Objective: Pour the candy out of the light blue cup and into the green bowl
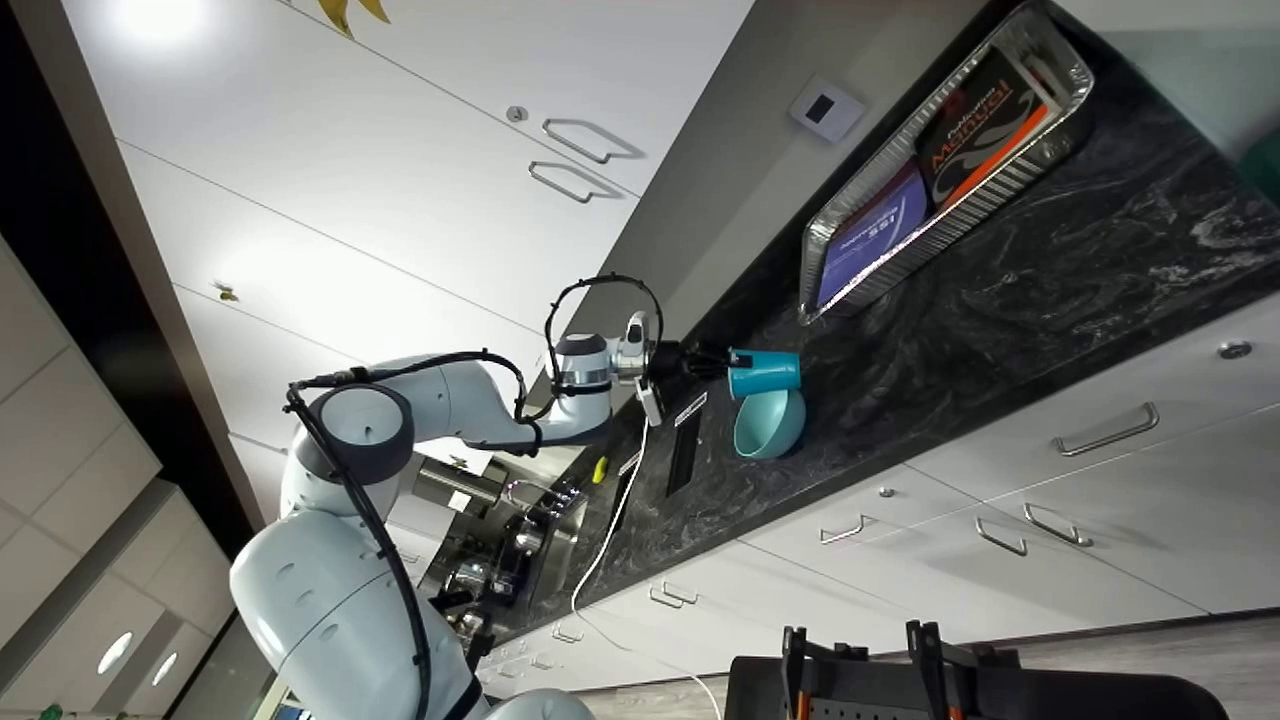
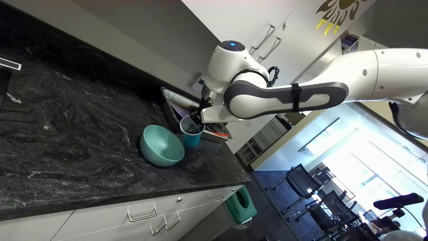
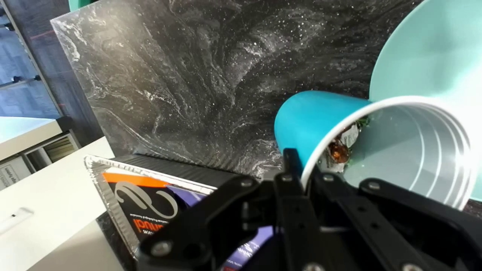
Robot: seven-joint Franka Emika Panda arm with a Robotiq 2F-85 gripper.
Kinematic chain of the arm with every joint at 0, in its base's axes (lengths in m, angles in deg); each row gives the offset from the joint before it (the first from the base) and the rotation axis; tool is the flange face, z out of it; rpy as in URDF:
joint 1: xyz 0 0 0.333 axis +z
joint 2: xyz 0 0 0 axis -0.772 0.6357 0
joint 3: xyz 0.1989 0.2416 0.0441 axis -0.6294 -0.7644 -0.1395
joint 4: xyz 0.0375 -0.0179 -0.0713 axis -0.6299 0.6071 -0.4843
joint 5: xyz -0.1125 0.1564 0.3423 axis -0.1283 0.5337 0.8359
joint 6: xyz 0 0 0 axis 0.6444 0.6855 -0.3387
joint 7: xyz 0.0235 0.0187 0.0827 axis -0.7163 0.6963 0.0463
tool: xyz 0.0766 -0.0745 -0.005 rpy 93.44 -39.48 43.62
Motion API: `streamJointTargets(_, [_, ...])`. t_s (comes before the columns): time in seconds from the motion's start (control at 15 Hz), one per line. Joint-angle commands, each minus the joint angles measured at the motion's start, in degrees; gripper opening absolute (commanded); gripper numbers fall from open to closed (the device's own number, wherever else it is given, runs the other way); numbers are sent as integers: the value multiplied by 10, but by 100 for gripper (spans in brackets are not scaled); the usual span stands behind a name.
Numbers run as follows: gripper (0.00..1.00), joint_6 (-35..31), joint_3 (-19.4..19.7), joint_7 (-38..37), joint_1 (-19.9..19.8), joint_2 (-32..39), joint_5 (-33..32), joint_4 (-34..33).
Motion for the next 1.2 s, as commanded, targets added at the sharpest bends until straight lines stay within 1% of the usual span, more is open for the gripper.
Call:
streamJointTargets(0.0, [1,39,4,-64,29,24,-38,-23])
streamJointTargets(0.27, [1,116,2,-144,59,50,-91,-46])
streamJointTargets(0.53, [1,206,-10,-199,79,77,-133,-77])
streamJointTargets(0.87, [1,302,-29,-230,89,113,-169,-120])
streamJointTargets(1.13, [1,374,-36,-232,98,154,-197,-162])
